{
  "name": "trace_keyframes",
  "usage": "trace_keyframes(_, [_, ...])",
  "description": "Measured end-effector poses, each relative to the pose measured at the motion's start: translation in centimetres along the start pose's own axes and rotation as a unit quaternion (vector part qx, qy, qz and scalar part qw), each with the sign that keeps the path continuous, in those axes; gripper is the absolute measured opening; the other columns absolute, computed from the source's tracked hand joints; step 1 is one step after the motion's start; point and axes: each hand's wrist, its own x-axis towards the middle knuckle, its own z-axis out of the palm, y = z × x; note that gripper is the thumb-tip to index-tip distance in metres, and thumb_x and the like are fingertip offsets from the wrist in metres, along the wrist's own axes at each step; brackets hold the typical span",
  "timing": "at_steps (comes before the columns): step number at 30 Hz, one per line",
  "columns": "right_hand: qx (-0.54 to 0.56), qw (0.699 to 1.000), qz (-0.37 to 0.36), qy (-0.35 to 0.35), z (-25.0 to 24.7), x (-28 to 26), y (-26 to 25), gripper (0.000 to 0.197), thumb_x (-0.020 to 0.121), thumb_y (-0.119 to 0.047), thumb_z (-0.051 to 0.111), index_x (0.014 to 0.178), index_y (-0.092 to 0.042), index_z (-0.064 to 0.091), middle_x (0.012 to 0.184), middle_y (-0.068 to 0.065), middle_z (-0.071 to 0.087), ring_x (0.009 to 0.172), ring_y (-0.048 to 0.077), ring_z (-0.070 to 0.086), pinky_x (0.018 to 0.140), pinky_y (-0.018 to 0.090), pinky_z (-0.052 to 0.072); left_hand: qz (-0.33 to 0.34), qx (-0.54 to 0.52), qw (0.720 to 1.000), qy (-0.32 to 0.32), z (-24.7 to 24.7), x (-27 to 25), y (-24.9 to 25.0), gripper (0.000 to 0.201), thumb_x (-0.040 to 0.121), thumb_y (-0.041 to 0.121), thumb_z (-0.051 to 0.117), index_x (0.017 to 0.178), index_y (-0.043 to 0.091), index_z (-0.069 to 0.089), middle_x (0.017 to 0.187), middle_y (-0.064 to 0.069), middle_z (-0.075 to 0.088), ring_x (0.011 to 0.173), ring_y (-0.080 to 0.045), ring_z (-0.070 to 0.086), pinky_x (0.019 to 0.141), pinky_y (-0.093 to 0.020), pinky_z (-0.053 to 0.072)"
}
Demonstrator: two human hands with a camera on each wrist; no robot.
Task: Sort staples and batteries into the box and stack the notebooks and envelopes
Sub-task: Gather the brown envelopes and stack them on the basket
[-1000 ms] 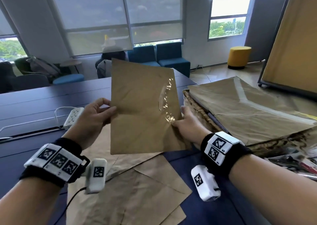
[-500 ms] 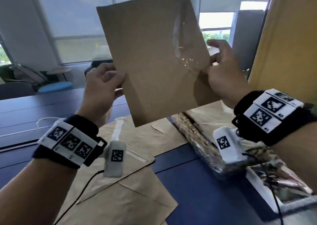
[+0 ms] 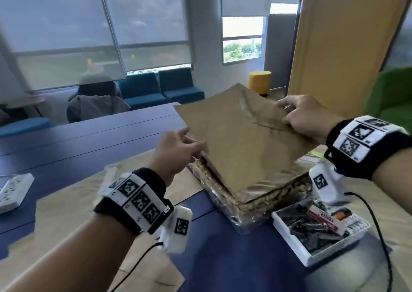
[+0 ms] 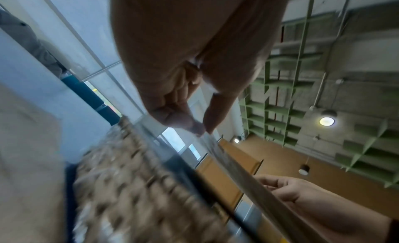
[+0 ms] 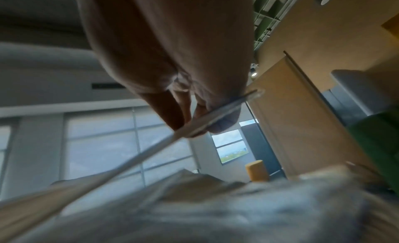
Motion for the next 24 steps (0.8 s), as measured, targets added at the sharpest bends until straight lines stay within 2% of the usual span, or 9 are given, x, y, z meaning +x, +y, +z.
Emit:
trace_keyframes(2, [-0.1, 0.993, 0.025, -0.06, 0.8, 0.3, 1.7, 0.037, 0.093, -0.009, 0.06, 0.129, -0.018, 0.066, 0.121, 0.009, 0.064, 0.107, 0.032, 0.062, 0.086, 0.035, 0.052, -0.034, 0.057, 0.997, -0.039, 0.6, 0.1, -1.1, 0.023, 0.089, 0.003, 0.074, 0.106, -0.01, 0.065, 0.059, 0.0, 0.063, 0.046, -0.003, 0.054, 0.044, -0.014, 0.039])
trace_keyframes(3, [-0.153, 0.983, 0.034, -0.09, 1.4, 0.4, 2.5, 0.039, 0.093, -0.011, 0.061, 0.131, -0.018, 0.063, 0.129, 0.012, 0.061, 0.113, 0.033, 0.06, 0.089, 0.035, 0.05, -0.049, 0.08, 0.994, -0.052, 0.9, 0.1, -1.3, 0.013, 0.089, 0.003, 0.075, 0.092, -0.004, 0.064, 0.061, -0.004, 0.061, 0.043, -0.002, 0.052, 0.042, -0.013, 0.037])
trace_keyframes(6, [-0.251, 0.955, 0.017, -0.156, 2.9, 0.4, 3.6, 0.035, 0.093, -0.01, 0.059, 0.128, -0.013, 0.061, 0.126, 0.008, 0.057, 0.105, 0.025, 0.055, 0.076, 0.027, 0.046, -0.055, 0.131, 0.988, -0.054, 1.3, 0.2, -1.8, 0.04, 0.086, 0.008, 0.08, 0.071, 0.025, 0.046, 0.069, -0.011, 0.061, 0.042, 0.0, 0.049, 0.042, -0.012, 0.034])
trace_keyframes(9, [-0.283, 0.942, 0.007, -0.182, 3.4, 0.4, 3.4, 0.025, 0.096, -0.008, 0.055, 0.12, -0.01, 0.062, 0.113, 0.003, 0.058, 0.096, 0.022, 0.056, 0.06, 0.022, 0.041, -0.054, 0.156, 0.984, -0.06, 1.2, 0.4, -1.8, 0.041, 0.085, 0.012, 0.082, 0.069, 0.026, 0.046, 0.07, -0.011, 0.063, 0.048, -0.005, 0.05, 0.045, -0.014, 0.036])
trace_keyframes(13, [-0.272, 0.947, 0.019, -0.173, 3.6, 0.6, 3.2, 0.022, 0.094, -0.008, 0.056, 0.114, -0.017, 0.06, 0.11, 0.005, 0.062, 0.085, 0.02, 0.058, 0.057, 0.027, 0.04, -0.067, 0.141, 0.985, -0.071, 0.9, 0.8, -1.9, 0.022, 0.085, 0.014, 0.082, 0.084, -0.001, 0.066, 0.069, -0.009, 0.062, 0.041, 0.0, 0.048, 0.041, -0.013, 0.033])
trace_keyframes(16, [-0.288, 0.941, 0.035, -0.174, 3.7, 0.5, 3.0, 0.024, 0.095, -0.012, 0.054, 0.117, -0.018, 0.059, 0.113, 0.006, 0.06, 0.089, 0.021, 0.057, 0.057, 0.027, 0.037, -0.074, 0.15, 0.983, -0.074, 0.8, 0.8, -2.0, 0.022, 0.086, 0.017, 0.081, 0.087, 0.0, 0.067, 0.066, -0.006, 0.061, 0.041, 0.0, 0.048, 0.04, -0.012, 0.034])
trace_keyframes(18, [-0.305, 0.937, 0.051, -0.163, 3.6, 0.3, 2.7, 0.031, 0.094, -0.015, 0.05, 0.125, -0.02, 0.056, 0.129, 0.009, 0.055, 0.108, 0.028, 0.054, 0.067, 0.027, 0.041, -0.075, 0.155, 0.982, -0.08, 0.5, 0.8, -1.8, 0.023, 0.088, 0.017, 0.08, 0.091, -0.003, 0.069, 0.067, -0.005, 0.063, 0.04, 0.001, 0.048, 0.04, -0.011, 0.033])
trace_keyframes(21, [-0.282, 0.951, 0.049, -0.116, 3.2, -0.6, 1.2, 0.054, 0.093, -0.021, 0.048, 0.147, -0.03, 0.045, 0.155, 0.008, 0.035, 0.141, 0.036, 0.029, 0.11, 0.049, 0.037, -0.055, 0.168, 0.98, -0.09, -0.6, 0.4, -1.3, 0.011, 0.091, 0.02, 0.077, 0.087, 0.016, 0.067, 0.071, -0.006, 0.067, 0.042, 0.001, 0.05, 0.042, -0.011, 0.035])
trace_keyframes(24, [-0.169, 0.983, -0.018, -0.069, 3.1, -2.0, -1.9, 0.058, 0.089, -0.039, 0.056, 0.145, -0.029, 0.05, 0.151, 0.008, 0.042, 0.14, 0.036, 0.035, 0.113, 0.054, 0.036, -0.042, 0.173, 0.982, -0.06, -3.4, -0.1, -1.4, 0.025, 0.093, 0.026, 0.075, 0.114, 0.027, 0.061, 0.074, -0.003, 0.07, 0.052, -0.006, 0.055, 0.045, -0.012, 0.038])
